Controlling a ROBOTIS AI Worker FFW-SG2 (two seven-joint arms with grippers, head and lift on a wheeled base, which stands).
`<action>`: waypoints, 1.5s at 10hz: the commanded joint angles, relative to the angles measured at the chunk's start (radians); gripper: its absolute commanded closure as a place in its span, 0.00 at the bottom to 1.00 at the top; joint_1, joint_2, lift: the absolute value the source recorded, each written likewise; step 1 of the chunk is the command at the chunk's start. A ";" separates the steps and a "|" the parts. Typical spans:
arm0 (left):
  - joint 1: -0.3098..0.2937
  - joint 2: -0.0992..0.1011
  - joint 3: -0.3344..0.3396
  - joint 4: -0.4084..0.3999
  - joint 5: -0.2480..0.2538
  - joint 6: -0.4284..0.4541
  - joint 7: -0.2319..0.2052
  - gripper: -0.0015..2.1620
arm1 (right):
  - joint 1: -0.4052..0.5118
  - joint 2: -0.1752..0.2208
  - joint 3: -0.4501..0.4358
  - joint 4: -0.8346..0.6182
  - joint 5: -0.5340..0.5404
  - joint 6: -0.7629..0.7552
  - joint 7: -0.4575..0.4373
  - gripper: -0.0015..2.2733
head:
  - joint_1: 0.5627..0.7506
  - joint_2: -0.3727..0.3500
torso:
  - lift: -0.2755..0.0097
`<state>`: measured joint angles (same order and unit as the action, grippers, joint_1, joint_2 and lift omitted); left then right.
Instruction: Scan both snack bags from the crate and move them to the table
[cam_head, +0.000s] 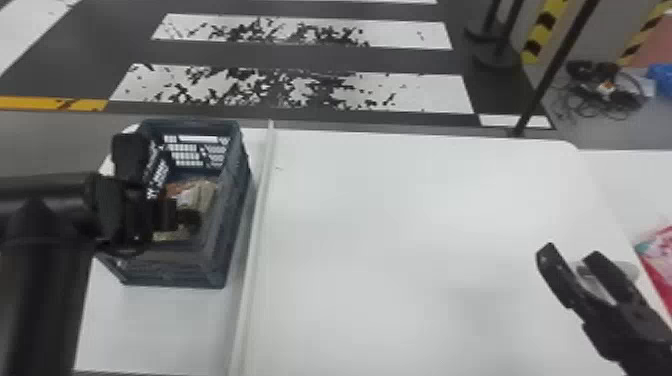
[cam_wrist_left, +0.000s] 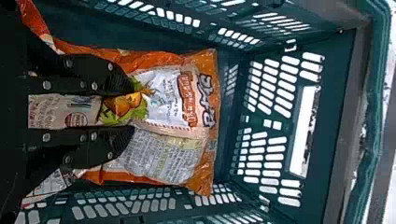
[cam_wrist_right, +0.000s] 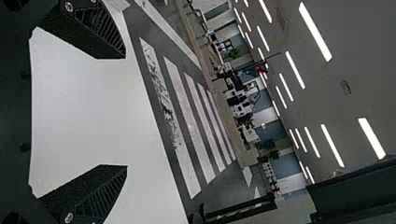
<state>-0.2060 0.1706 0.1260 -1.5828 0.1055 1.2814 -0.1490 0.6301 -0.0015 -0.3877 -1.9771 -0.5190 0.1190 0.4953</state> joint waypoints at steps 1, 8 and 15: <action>0.037 -0.006 0.017 -0.062 0.008 -0.006 0.003 0.88 | 0.013 0.000 -0.006 -0.009 -0.018 0.000 0.003 0.04 | 0.70 0.49 | 0.66; 0.231 -0.017 0.012 -0.381 -0.004 -0.076 0.081 0.88 | 0.053 0.002 -0.091 -0.016 -0.114 -0.003 0.083 0.04 | 0.70 0.45 | 0.66; 0.404 -0.033 0.012 -0.643 -0.052 -0.202 0.121 0.98 | 0.071 0.002 -0.125 0.026 -0.187 -0.009 0.157 0.05 | 0.70 0.42 | 0.66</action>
<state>0.1863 0.1377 0.1377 -2.2157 0.0595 1.0948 -0.0264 0.6989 0.0000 -0.5108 -1.9550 -0.6968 0.1100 0.6512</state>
